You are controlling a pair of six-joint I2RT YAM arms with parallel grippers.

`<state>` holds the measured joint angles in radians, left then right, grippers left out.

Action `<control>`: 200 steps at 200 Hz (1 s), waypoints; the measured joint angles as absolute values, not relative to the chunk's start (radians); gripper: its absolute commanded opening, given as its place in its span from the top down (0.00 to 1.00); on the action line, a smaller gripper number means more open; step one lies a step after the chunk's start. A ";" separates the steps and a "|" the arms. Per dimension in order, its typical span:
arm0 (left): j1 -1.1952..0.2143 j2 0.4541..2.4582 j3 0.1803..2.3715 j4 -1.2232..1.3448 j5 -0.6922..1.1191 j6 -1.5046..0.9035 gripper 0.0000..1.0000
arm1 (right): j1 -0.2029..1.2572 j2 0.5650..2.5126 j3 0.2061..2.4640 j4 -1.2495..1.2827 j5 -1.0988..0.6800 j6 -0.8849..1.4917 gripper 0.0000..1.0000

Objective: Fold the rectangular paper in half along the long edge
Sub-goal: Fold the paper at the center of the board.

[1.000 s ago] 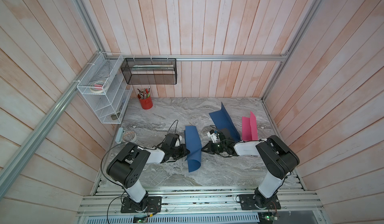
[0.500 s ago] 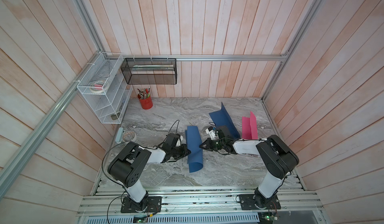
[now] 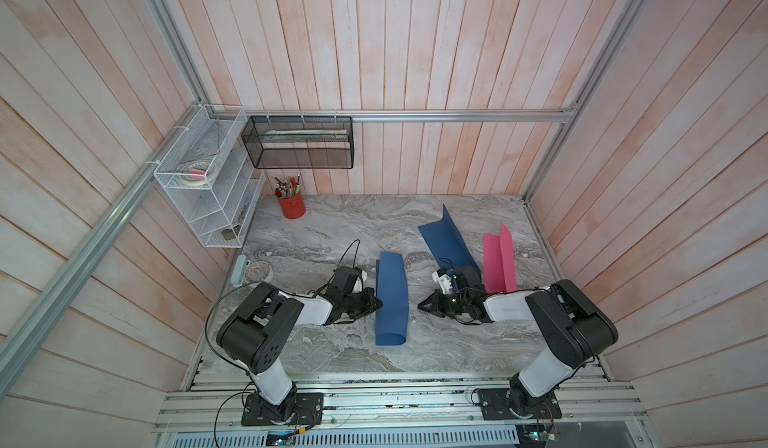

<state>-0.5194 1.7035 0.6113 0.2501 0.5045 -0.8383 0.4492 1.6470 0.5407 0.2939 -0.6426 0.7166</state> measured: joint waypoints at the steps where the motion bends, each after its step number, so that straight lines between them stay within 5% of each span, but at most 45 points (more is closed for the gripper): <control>1: -0.519 1.703 0.611 0.250 0.505 -0.838 1.00 | 0.449 1.645 0.541 0.291 -0.641 0.716 1.00; 90: -0.521 1.707 0.617 0.245 0.507 -0.838 1.00 | 0.603 1.697 0.690 0.324 -0.629 0.768 1.00; 200: -0.523 1.707 0.627 0.227 0.505 -0.831 1.00 | 0.508 1.551 0.414 0.361 -0.623 0.810 1.00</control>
<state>-0.5232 1.7073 0.6270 0.2272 0.5045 -0.8310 0.5079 1.5513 0.4137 0.3611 -0.6228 0.8101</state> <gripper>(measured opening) 0.045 0.043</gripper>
